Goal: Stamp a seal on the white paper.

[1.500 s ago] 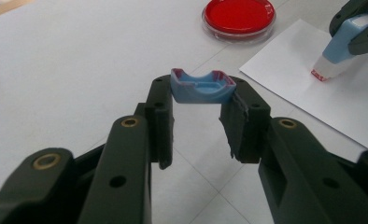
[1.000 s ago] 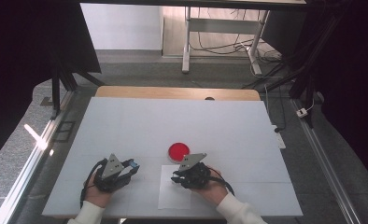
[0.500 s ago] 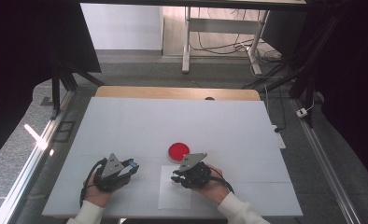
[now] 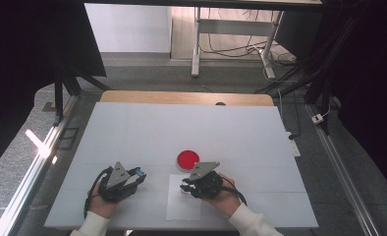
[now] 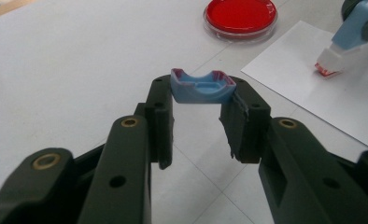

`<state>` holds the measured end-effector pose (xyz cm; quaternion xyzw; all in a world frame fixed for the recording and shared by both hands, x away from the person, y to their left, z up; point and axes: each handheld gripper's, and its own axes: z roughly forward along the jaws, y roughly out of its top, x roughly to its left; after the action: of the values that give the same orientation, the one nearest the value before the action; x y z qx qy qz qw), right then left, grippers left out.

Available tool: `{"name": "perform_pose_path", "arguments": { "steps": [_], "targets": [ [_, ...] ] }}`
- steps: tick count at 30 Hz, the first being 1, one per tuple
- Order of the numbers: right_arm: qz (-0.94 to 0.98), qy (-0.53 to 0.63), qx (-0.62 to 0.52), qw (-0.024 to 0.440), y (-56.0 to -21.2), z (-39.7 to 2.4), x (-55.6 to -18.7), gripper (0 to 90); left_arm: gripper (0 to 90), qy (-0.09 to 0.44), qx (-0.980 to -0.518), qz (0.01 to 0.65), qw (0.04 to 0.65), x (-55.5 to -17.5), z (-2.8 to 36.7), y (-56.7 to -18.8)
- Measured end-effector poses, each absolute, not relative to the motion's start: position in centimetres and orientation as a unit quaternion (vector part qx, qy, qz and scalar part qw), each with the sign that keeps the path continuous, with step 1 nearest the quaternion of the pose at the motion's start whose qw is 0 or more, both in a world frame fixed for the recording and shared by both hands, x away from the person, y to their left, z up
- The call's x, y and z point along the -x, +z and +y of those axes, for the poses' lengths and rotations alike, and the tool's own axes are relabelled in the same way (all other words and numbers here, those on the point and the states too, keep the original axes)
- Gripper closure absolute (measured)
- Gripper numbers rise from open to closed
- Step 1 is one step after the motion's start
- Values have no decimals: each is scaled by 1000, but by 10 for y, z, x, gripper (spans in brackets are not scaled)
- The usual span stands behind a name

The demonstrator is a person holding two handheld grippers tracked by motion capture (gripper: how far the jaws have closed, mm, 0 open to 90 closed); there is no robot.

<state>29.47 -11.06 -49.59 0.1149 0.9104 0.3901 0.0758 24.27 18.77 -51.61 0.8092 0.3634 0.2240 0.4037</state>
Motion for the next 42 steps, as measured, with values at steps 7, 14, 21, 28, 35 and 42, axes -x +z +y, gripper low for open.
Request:
{"name": "perform_pose_path", "arguments": {
  "steps": [7,14,21,28,35,42],
  "targets": [
    [900,409,-128,81,-487,-118,-295,753,644,225,-809,363,403,-243,187,-516],
    [887,430,-142,91,-481,-125,-296,753,644,225,-809,363,403,-243,188,-516],
    [858,477,-172,83,-472,-137,-301,753,644,224,-810,362,403,-243,187,-516],
    [820,526,-211,79,-461,-154,-308,753,644,223,-811,362,403,-243,187,-517],
    [799,545,-240,89,-456,-168,-314,753,644,223,-812,361,401,-243,187,-517],
    [794,549,-247,90,-454,-172,-316,753,643,223,-812,361,401,-243,187,-517]
  ]
}}
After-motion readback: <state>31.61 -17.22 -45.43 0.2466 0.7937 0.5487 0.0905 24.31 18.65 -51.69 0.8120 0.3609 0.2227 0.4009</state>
